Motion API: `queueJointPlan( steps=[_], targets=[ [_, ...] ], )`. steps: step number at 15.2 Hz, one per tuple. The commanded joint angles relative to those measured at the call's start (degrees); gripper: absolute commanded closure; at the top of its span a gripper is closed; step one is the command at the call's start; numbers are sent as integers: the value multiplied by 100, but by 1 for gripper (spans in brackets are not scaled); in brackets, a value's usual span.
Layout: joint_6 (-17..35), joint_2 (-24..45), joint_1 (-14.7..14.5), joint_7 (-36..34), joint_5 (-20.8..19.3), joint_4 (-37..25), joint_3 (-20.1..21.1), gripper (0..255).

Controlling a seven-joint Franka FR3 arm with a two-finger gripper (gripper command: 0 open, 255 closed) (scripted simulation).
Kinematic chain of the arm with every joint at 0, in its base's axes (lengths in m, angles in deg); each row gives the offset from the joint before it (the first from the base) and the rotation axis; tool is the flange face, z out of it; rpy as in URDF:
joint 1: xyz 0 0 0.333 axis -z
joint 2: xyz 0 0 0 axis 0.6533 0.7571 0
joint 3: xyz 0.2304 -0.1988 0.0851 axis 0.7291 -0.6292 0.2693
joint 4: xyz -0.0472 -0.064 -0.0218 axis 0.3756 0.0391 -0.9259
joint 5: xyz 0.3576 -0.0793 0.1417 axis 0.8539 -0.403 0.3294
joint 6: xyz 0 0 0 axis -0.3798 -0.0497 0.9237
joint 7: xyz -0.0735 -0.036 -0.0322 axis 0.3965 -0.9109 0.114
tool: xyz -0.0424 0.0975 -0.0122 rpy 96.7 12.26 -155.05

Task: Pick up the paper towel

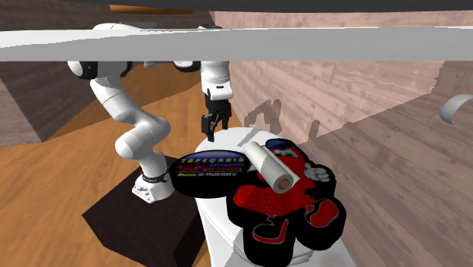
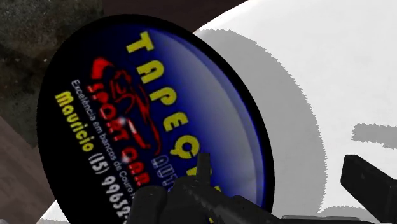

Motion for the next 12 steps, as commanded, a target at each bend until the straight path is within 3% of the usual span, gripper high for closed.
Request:
queueJointPlan(
  steps=[1, 12],
  targets=[
    [307, 335, 120, -316, 51, -202, 27, 0],
    [1347, 1983, 710, -1915, 110, -1729, 15, 0]
  ],
)
